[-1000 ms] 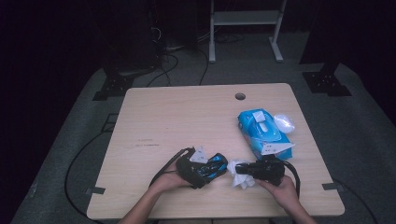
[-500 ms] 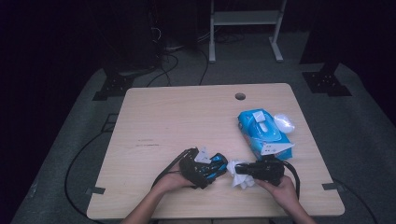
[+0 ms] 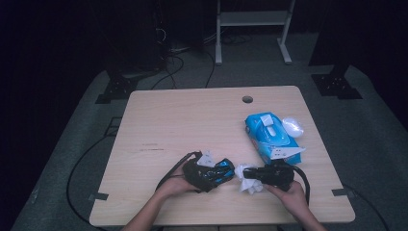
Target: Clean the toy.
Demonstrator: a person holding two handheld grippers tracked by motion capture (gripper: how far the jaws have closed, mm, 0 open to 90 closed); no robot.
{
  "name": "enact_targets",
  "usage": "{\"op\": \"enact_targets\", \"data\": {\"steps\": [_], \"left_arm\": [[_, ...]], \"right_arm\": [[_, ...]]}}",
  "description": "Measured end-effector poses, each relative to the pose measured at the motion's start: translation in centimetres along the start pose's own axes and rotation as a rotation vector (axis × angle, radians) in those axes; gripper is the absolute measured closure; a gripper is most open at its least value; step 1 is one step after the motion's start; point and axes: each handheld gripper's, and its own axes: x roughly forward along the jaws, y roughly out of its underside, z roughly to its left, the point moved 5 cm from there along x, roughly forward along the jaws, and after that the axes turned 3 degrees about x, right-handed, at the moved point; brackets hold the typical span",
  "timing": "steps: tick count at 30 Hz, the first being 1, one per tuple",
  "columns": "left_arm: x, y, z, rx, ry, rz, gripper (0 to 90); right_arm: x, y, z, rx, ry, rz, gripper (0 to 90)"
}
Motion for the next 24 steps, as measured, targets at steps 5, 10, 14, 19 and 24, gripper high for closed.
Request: {"op": "enact_targets", "data": {"steps": [5,10,14,19,24], "left_arm": [[-0.16,-0.10,0.07,0.014,0.003,0.001,26.8],[-0.57,-0.48,0.31,0.008,0.013,-0.025,26.8],[-0.47,-0.53,0.39,0.019,0.010,0.003,26.9],[-0.09,-0.19,0.55,0.030,0.023,0.040,26.8],[0.12,-0.45,0.60,0.045,0.030,0.059,25.9]], "right_arm": [[-0.02,-0.04,-0.01,0.001,-0.001,-0.003,83.7],[-0.22,-0.11,-0.09,0.007,0.000,-0.010,83.7],[-0.26,-0.13,-0.13,0.008,0.000,-0.013,83.7],[-0.20,-0.14,-0.10,0.008,-0.001,-0.012,83.6],[-0.09,-0.10,-0.16,0.010,0.000,-0.008,83.6]]}}
